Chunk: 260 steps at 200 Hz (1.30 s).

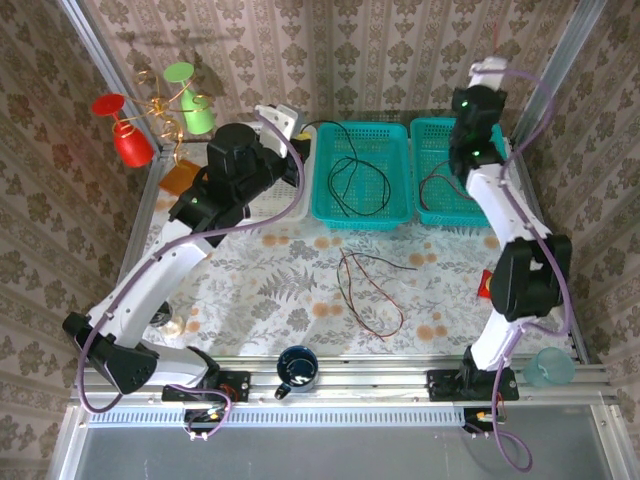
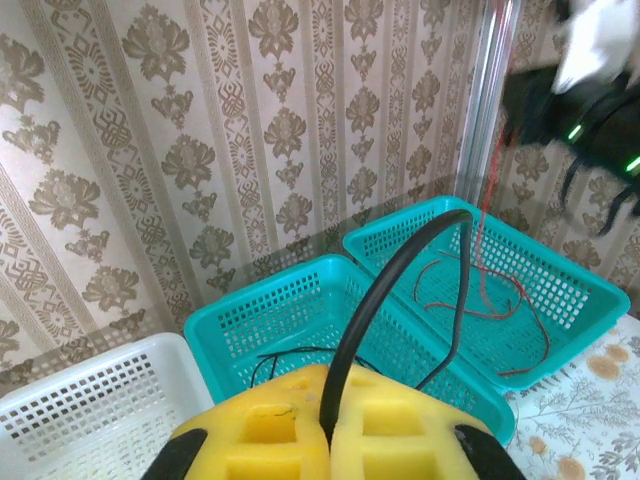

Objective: Untangle the cables

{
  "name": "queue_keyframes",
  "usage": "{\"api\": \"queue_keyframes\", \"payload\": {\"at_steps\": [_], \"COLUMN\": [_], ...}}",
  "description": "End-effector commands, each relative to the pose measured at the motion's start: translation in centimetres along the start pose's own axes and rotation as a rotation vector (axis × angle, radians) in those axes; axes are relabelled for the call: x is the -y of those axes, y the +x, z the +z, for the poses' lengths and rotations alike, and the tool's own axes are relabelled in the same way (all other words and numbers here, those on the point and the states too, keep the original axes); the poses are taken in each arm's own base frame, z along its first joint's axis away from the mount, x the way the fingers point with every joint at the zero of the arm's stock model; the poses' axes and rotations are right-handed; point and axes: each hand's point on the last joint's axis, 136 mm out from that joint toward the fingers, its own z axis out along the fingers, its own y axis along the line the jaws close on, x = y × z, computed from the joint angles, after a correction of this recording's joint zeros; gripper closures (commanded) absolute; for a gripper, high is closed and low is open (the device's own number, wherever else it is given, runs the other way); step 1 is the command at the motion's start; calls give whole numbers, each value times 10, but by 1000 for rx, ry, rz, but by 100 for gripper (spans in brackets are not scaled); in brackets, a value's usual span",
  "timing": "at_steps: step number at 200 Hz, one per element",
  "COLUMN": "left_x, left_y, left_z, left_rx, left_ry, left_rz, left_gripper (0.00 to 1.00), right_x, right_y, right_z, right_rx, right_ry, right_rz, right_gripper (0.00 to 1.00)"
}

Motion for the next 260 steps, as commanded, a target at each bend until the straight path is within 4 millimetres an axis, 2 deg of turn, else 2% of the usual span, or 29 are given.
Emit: {"api": "queue_keyframes", "payload": {"at_steps": [1, 12, 15, 42, 56, 107, 146, 164, 189, 202, 244, 260], "left_x": [3, 3, 4, 5, 4, 11, 17, 25, 38, 40, 41, 41], "left_y": [-4, -3, -3, 2, 6, 14, 21, 27, 35, 37, 40, 39], "left_z": [-10, -11, -11, -10, -9, -3, 2, 6, 12, 15, 23, 28], "left_rx": [15, 9, 9, -3, -8, -23, -40, -51, -67, -71, -75, -76], "left_ry": [6, 8, 10, 15, 10, 25, 41, 62, 80, 83, 79, 77], "left_rz": [-15, -18, -19, -25, -27, -34, -46, -73, -75, -79, -72, -60], "left_gripper": [100, 100, 100, 100, 100, 100, 100, 100, 100, 100, 100, 100], "right_x": [15, 15, 16, 22, 24, 15, 14, 13, 12, 15, 19, 24], "right_y": [64, 89, 90, 162, 196, 270, 311, 316, 302, 291, 235, 219], "right_z": [7, 9, 10, 17, 12, -1, -7, -6, -1, 1, 4, 0], "right_rx": [-130, -207, -215, -521, -660, -935, -1063, -1080, -1058, -1051, -966, -944], "right_ry": [165, 178, 183, 171, 167, 112, 102, 76, 44, 37, -32, -44], "right_rz": [-72, -91, -85, -16, -6, -95, -75, -63, -38, -13, 96, 123], "right_gripper": [100, 100, 100, 100, 100, 100, 100, 100, 100, 89, 50, 39]}}
